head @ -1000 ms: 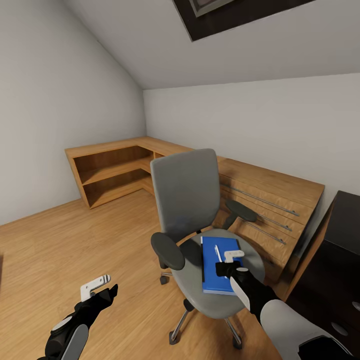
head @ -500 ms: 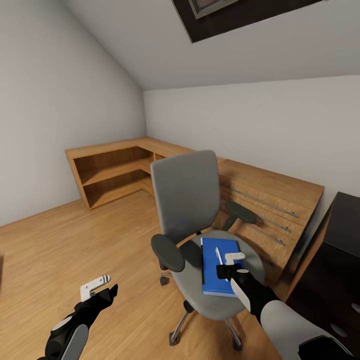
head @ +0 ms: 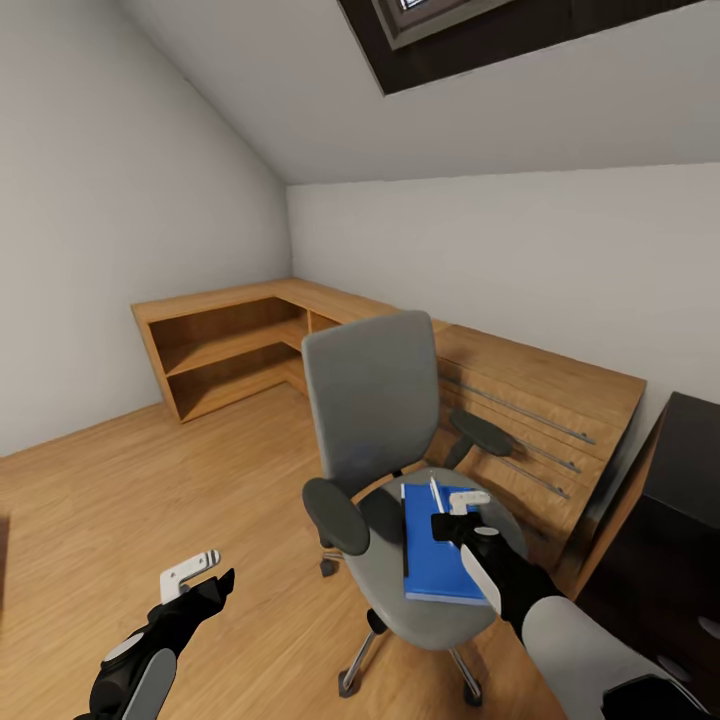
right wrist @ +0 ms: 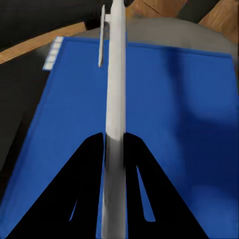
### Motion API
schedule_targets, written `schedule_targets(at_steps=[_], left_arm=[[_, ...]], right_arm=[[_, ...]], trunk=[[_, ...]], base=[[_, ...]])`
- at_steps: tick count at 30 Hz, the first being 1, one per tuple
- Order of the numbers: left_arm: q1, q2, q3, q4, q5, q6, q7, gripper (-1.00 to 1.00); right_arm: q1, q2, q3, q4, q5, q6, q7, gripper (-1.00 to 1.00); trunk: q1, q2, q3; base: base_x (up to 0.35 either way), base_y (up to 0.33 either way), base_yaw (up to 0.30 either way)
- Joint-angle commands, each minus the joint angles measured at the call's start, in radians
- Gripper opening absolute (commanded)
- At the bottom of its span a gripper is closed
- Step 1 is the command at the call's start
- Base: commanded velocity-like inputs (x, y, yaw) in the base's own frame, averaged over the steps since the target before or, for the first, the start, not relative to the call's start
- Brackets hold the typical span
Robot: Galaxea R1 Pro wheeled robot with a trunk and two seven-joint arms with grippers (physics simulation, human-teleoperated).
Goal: In the bedroom, organize the workspace by keeping the computer under the desk, ensuring the monitor is on the desk, placing the keyboard on the desk next to the monitor, placing the mouse on the desk next to the keyboard, moving the folder from the swivel chair onto the desk next to the mouse, stacking the notebook on top of the folder with the pen on top of the notebook, and positioning the swivel chair next to the desk.
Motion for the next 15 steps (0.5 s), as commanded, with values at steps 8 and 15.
schedule_targets(at_steps=[8,15], left_arm=[[-0.001,0.0,-0.001,-0.001,0.01,0.003,0.009,1.0],[-0.001,0.0,-0.001,-0.001,0.009,0.002,0.007,1.0]], right_arm=[[0.036,-0.002,0.007,-0.155,-0.013,0.018,-0.062,-1.0],[0.177,-0.014,-0.002,-0.491,-0.022,0.165,-0.19,-1.0]], trunk=[[-0.031,0.056,0.024],[-0.058,0.105,0.046]], base=[[0.0,0.0,0.0],[0.0,0.0,0.0]])
